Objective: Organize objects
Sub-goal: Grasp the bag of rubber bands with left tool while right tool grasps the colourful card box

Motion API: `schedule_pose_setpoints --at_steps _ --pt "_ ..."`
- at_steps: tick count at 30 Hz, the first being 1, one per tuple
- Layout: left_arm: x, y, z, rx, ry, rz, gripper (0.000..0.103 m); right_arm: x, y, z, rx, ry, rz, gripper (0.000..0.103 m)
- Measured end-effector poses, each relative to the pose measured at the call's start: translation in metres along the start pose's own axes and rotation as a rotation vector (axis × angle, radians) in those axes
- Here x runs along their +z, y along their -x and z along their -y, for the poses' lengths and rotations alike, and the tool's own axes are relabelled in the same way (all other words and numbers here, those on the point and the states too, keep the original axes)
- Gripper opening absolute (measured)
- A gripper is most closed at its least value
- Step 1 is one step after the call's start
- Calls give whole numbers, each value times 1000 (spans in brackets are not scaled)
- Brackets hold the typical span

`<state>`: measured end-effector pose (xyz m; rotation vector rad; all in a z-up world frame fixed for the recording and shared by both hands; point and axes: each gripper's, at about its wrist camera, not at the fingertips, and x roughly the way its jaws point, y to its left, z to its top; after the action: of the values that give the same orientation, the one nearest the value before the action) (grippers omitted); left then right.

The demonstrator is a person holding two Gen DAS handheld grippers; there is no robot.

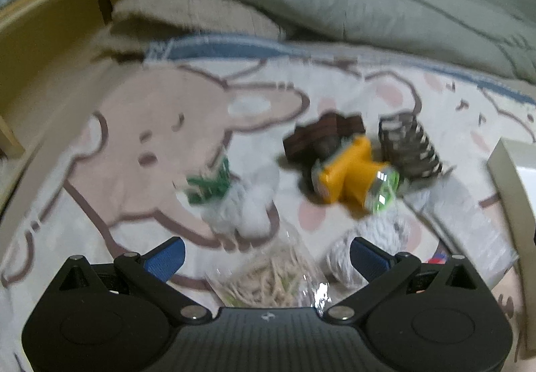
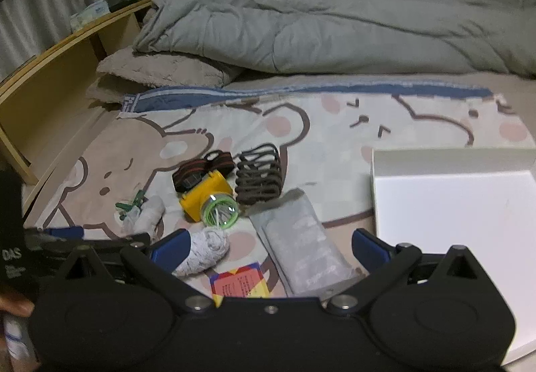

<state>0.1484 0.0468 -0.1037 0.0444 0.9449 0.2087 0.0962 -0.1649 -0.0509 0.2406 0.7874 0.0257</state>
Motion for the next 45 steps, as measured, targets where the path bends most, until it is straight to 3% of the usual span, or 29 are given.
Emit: schedule_pose_setpoints --at_steps 4,9,15,21,26,29,33,39,45 --pt "-10 -17 6 -4 11 -64 103 -10 -10 4 24 2 -32 103" --pt "-17 -29 8 -7 9 -90 103 -24 -27 1 44 27 -121 103" --pt "-20 -37 -4 -62 59 -128 103 -40 -46 -9 61 67 -216 87" --pt "-28 -48 -15 -123 86 -195 103 -51 -61 -16 47 136 -271 82" --pt "-36 -53 -13 -128 -39 -197 103 -57 -73 -21 52 168 -311 76" --pt "-39 -54 -15 -147 -47 -189 103 -60 -77 -25 39 183 -322 73" --pt "-36 -55 -19 -187 -74 -211 103 -61 -77 -27 43 210 -322 62" --pt "-35 -54 -18 -219 -161 -236 103 -67 -66 -26 54 246 -316 62" --pt "-36 -51 -30 -302 -162 -237 101 -84 -46 -20 68 258 -347 62"
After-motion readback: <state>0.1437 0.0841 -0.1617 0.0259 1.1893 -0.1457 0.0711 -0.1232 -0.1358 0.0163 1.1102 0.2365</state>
